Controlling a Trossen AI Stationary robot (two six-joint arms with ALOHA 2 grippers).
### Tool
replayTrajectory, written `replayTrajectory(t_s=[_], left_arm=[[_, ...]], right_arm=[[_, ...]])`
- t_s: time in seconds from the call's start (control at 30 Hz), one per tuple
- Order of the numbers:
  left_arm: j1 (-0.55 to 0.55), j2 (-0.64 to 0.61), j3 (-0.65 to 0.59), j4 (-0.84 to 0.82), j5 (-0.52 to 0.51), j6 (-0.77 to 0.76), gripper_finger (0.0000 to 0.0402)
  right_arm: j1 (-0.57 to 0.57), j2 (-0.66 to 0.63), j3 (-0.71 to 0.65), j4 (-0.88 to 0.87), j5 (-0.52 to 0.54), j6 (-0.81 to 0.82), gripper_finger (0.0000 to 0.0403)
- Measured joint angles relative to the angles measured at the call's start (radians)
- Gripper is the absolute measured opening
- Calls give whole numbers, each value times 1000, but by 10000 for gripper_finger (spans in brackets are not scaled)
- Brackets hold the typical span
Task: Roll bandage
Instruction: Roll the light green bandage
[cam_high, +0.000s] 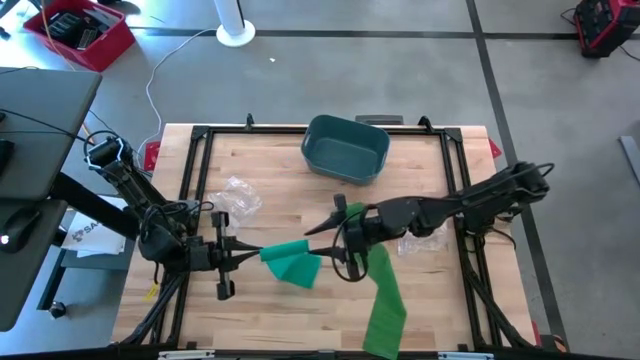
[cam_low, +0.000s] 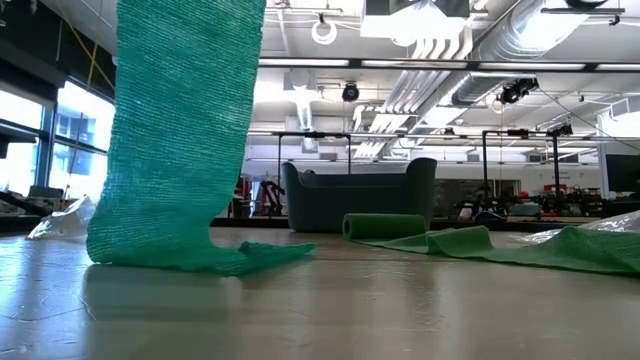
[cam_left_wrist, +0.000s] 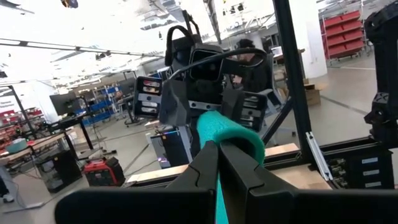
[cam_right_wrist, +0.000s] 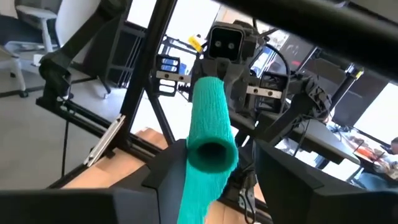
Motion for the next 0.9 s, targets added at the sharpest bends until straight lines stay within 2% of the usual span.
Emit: replayTrajectory(t_s=[0.27, 0.4, 0.57, 0.9], left_arm=[[0, 0, 0, -8, 9, 0, 0], [1, 0, 0, -9, 9, 0, 0], [5, 0, 0, -8, 10, -1, 0], [68, 0, 0, -8, 110, -26, 0]], right_arm=[[-13, -17, 0, -33, -29, 8, 145], [-17, -7, 0, -27, -104, 8, 140], [-15, -5, 0, -2, -120, 8, 140], [-15, -5, 0, 9, -116, 8, 140]])
